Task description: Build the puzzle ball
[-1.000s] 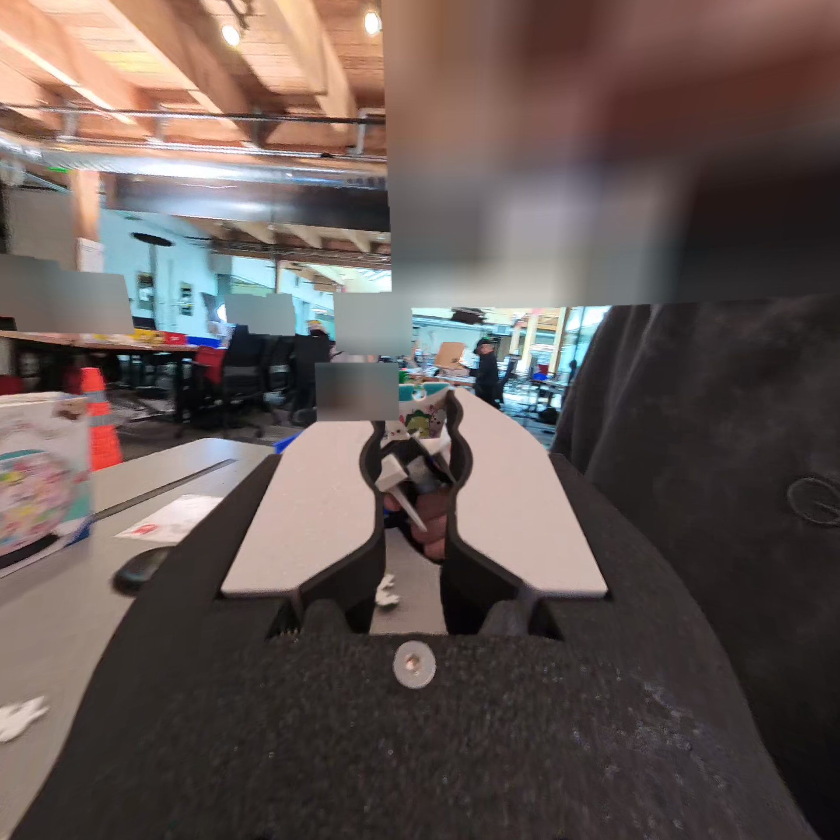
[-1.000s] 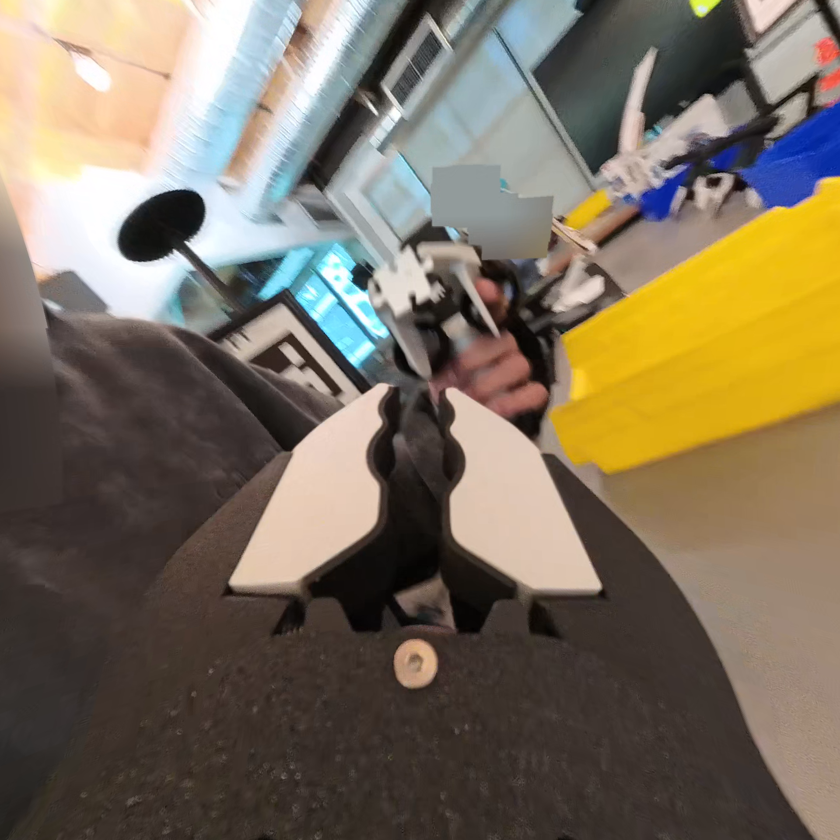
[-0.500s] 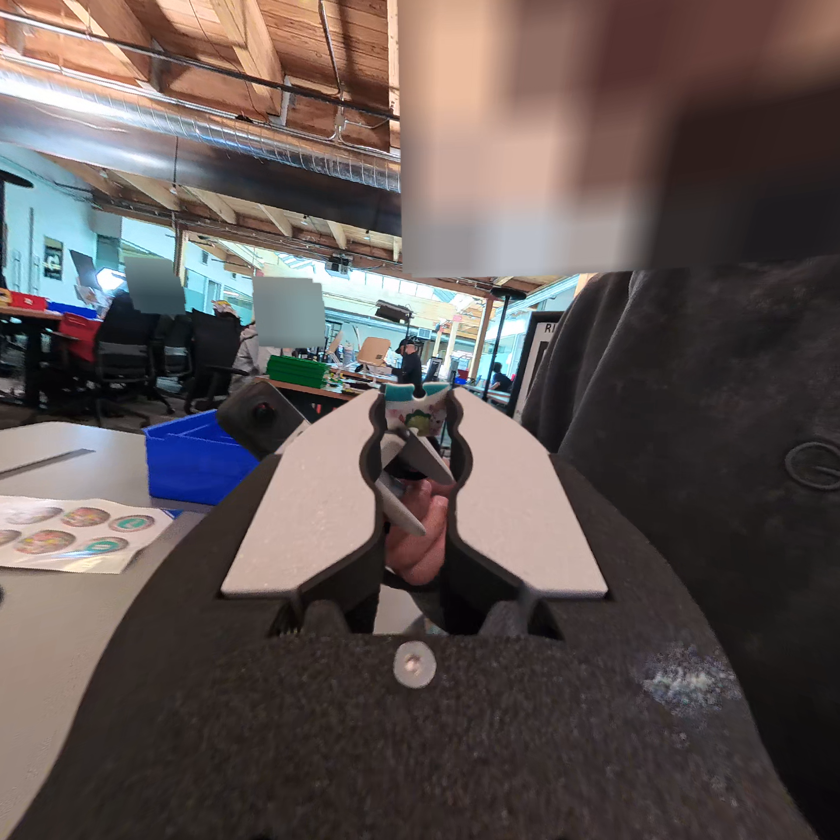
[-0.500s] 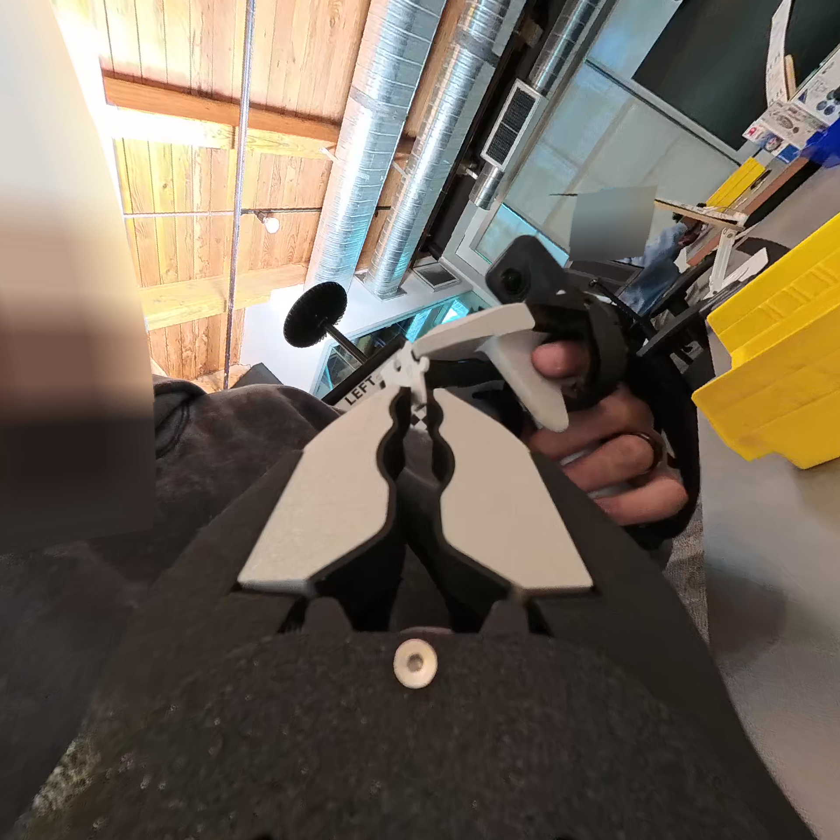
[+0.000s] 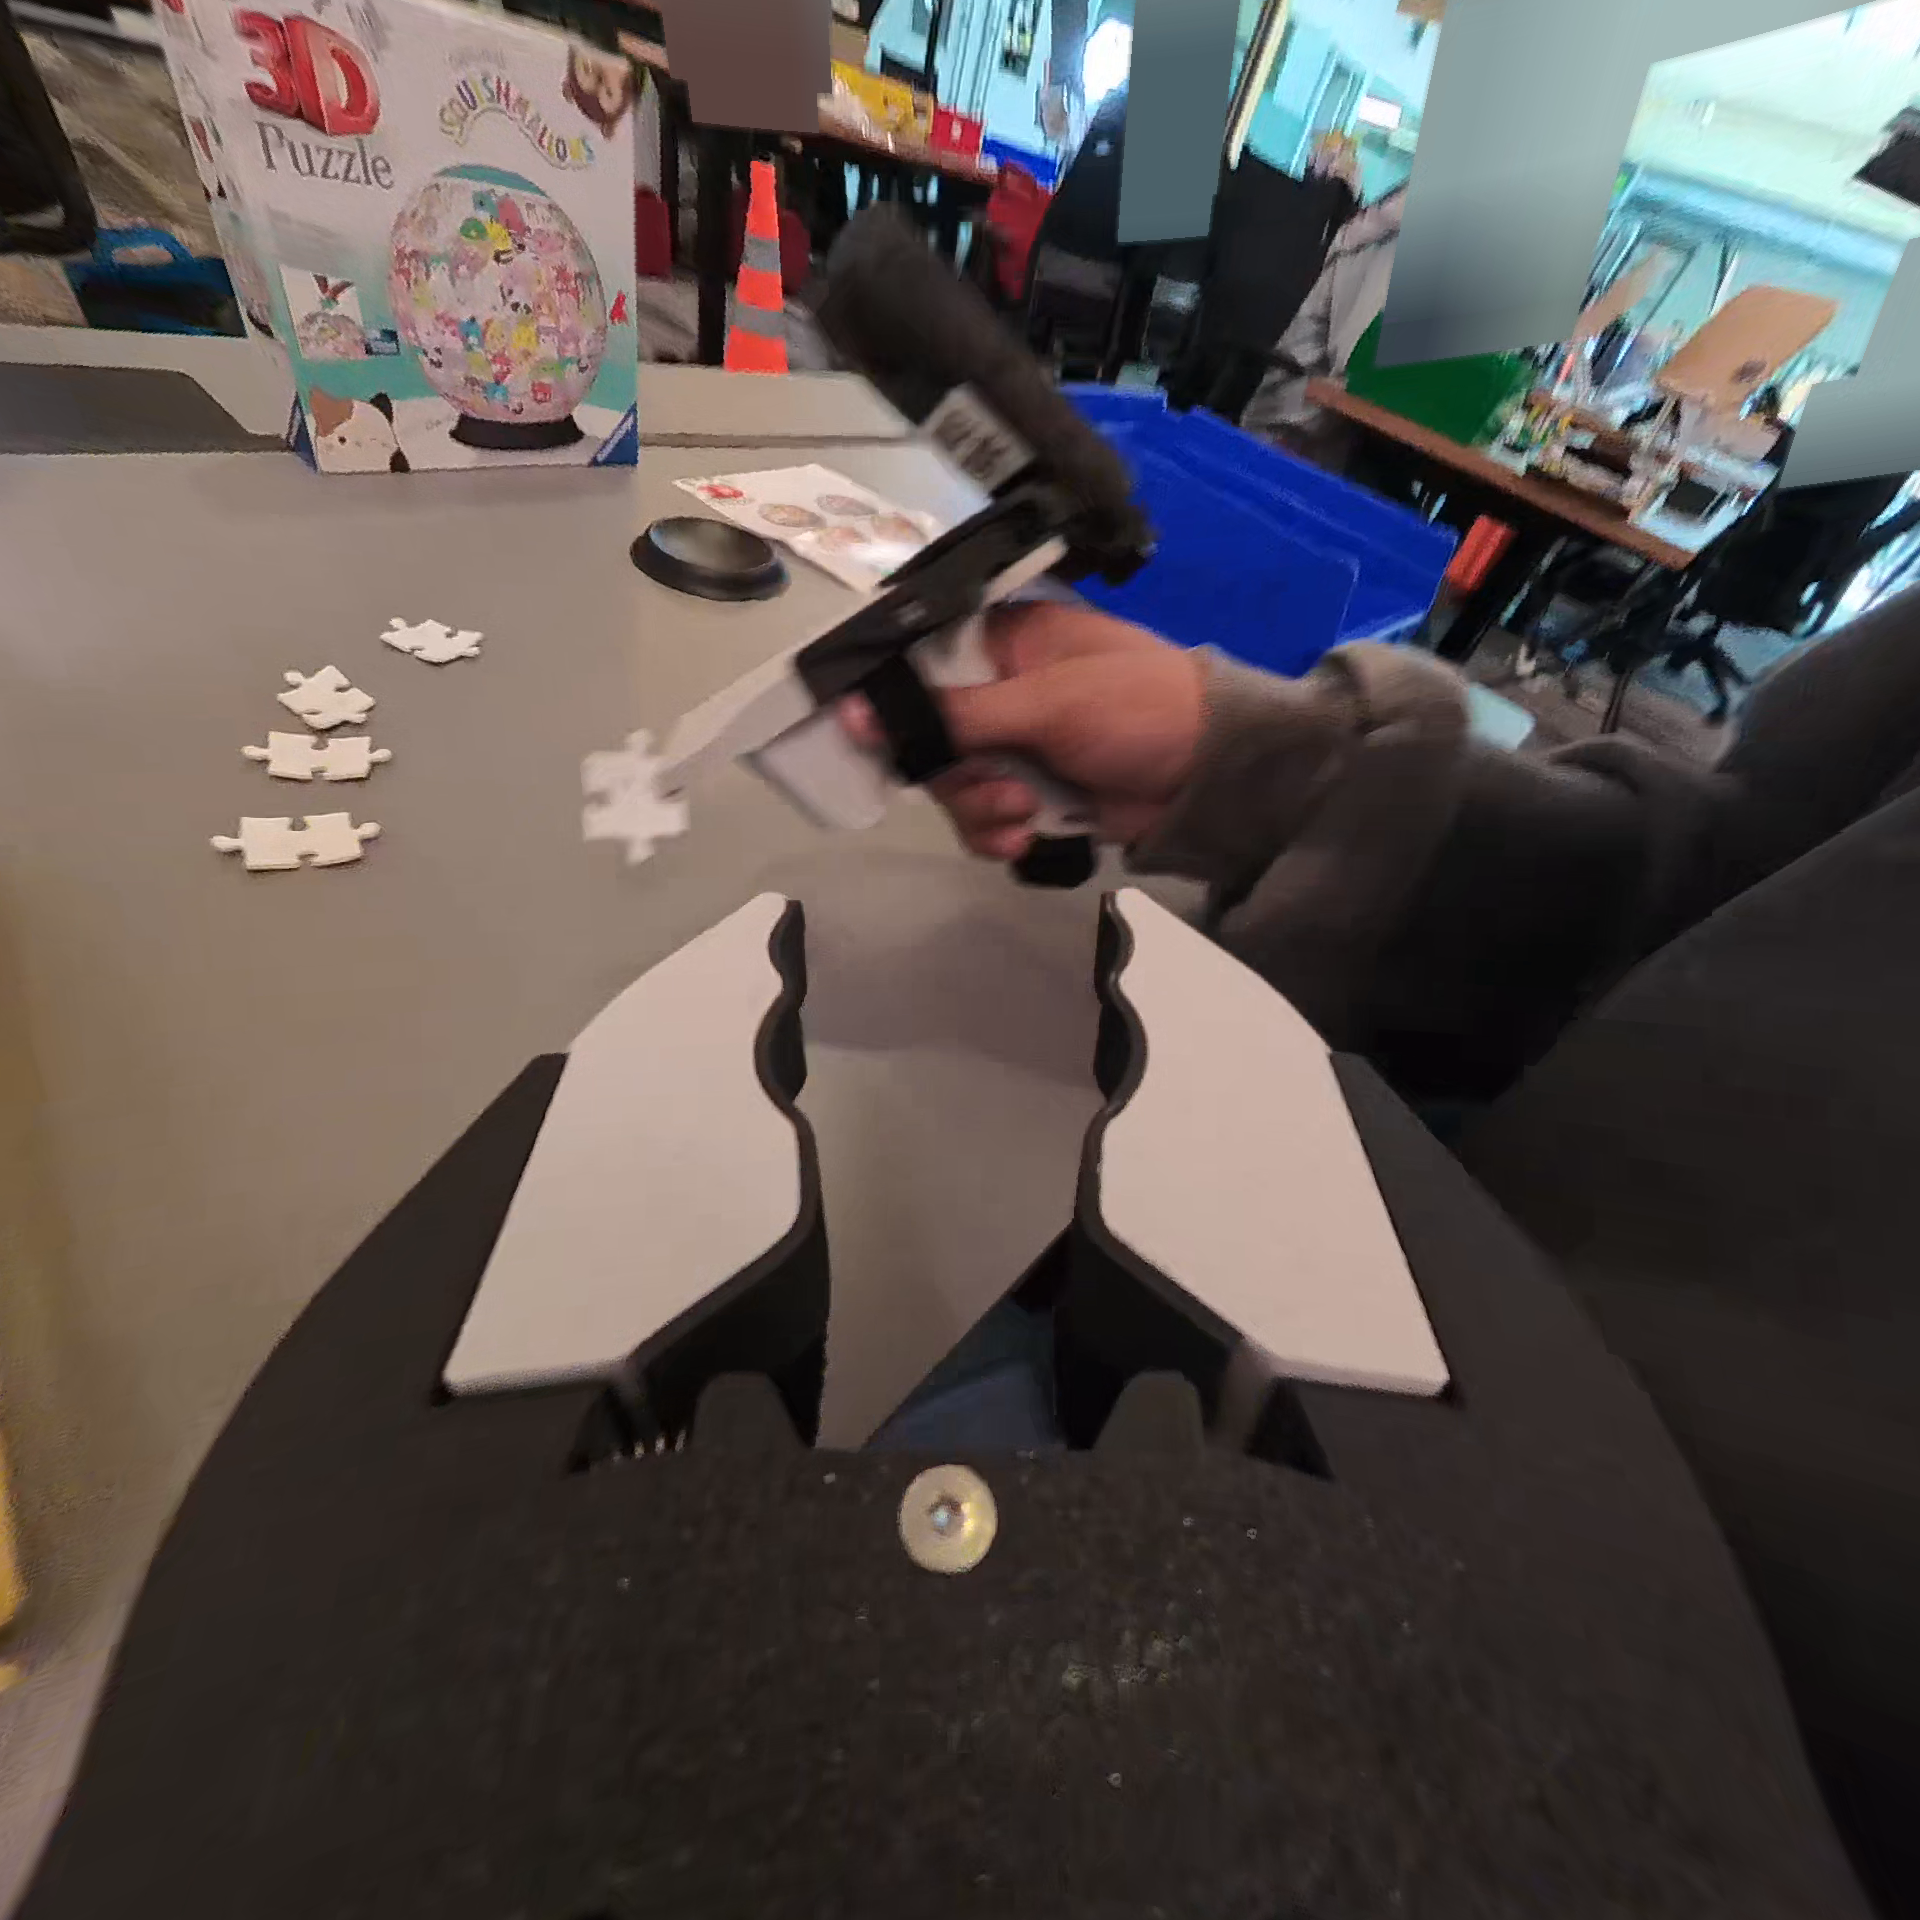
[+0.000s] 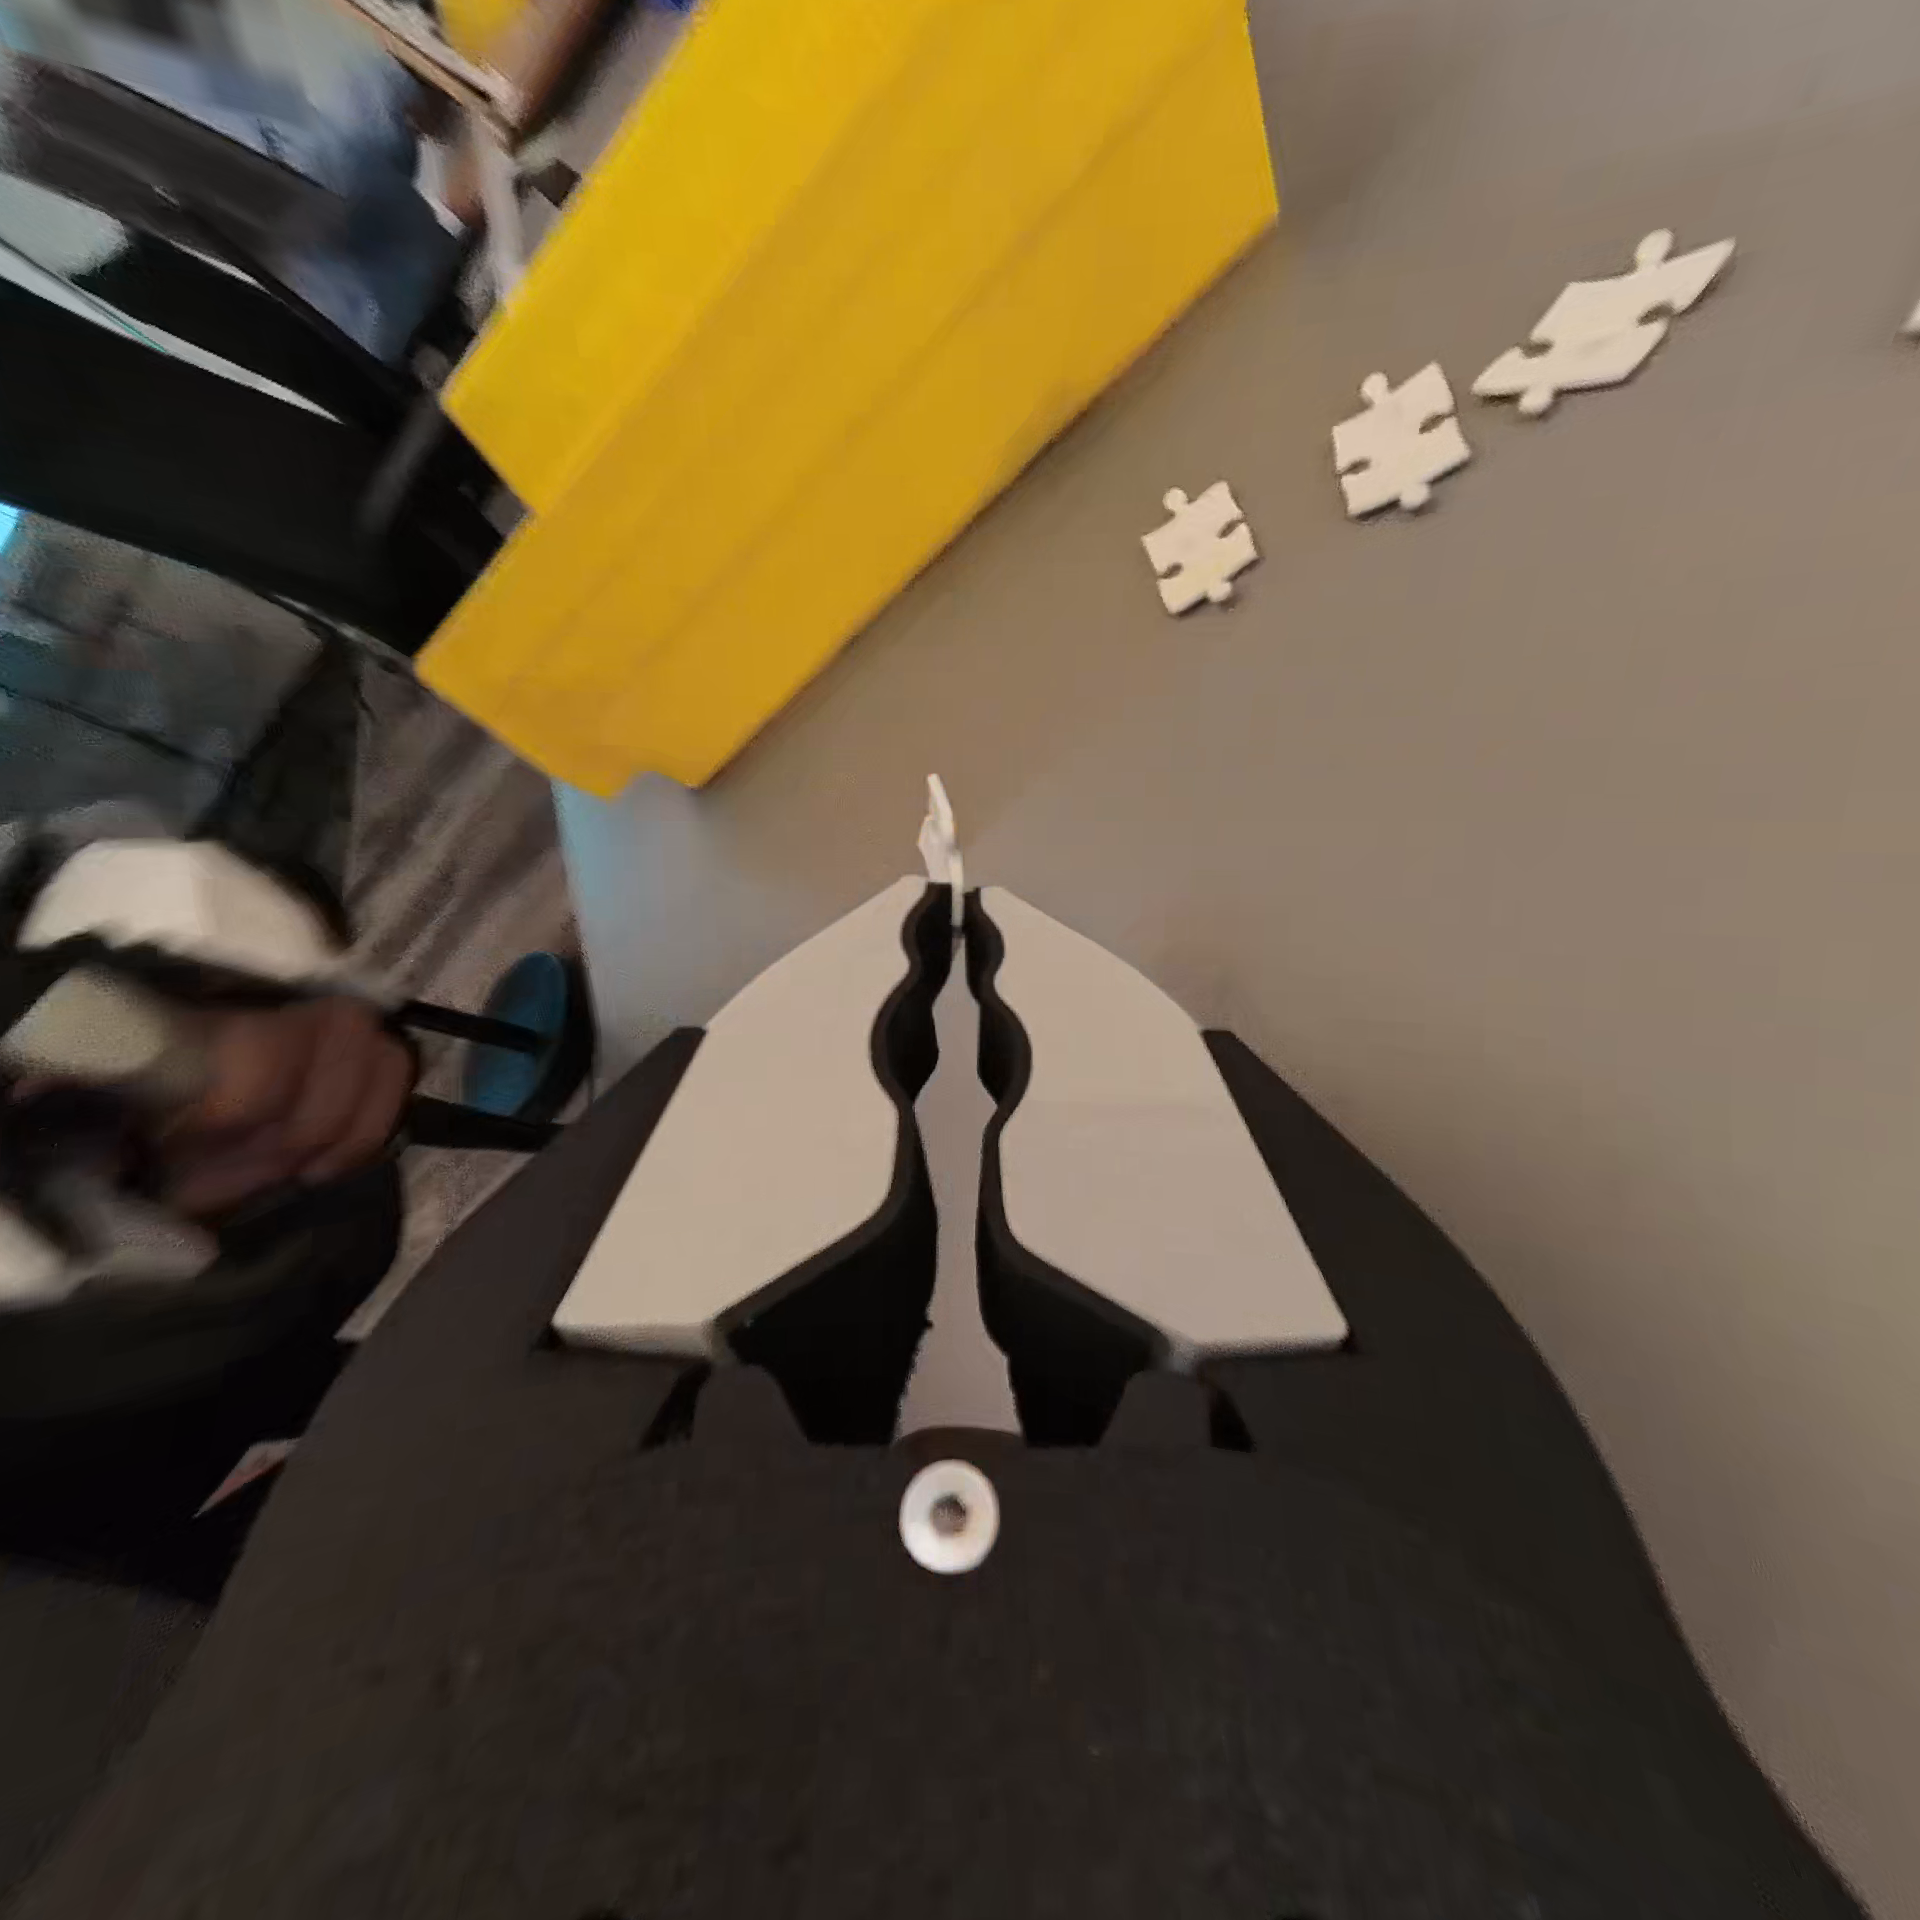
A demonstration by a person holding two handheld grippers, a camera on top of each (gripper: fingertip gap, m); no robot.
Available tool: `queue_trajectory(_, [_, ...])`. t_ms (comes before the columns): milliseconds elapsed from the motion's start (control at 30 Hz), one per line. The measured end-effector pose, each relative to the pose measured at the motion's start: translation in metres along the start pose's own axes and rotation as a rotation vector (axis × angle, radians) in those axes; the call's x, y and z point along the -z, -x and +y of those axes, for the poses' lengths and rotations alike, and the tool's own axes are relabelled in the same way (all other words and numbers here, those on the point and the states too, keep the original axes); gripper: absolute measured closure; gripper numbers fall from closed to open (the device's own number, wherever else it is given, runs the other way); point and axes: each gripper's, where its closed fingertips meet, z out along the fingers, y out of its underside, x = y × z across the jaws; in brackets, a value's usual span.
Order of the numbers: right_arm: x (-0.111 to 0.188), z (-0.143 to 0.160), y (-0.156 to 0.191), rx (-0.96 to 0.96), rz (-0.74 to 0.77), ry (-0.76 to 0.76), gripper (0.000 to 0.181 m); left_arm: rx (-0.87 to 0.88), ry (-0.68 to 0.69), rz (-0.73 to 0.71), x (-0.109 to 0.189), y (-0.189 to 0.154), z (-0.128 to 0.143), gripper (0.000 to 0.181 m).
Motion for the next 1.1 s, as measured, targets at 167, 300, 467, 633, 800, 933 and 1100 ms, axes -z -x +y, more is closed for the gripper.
queue_trajectory(167, [-0.058,-0.004,-0.012,-0.016,0.063,0.086,0.179,0.009,-0.069,0.017,-0.006,-0.008,0.008,0.129])
queue_trajectory(300, [-0.079,-0.013,-0.012,-0.048,0.071,0.073,0.179,0.017,-0.046,0.033,-0.004,0.001,0.018,0.131])
queue_trajectory(467, [-0.098,-0.020,-0.016,0.009,0.124,0.098,0.178,0.074,-0.060,0.046,-0.002,0.010,0.018,0.131])
queue_trajectory(633, [-0.106,-0.022,-0.020,0.046,0.160,0.118,0.177,0.084,-0.078,0.012,0.003,0.020,0.016,0.130])
queue_trajectory(800, [-0.105,-0.021,-0.022,0.083,0.185,0.130,0.172,0.101,-0.110,-0.016,0.009,0.031,0.010,0.130])
queue_trajectory(933, [-0.087,-0.026,-0.021,0.131,0.203,0.107,0.166,0.099,-0.131,-0.038,0.023,0.040,0.000,0.130])
queue_trajectory(1100, [-0.026,-0.034,0.013,0.322,0.104,-0.009,0.164,0.029,-0.095,-0.217,0.069,0.084,-0.019,0.129])
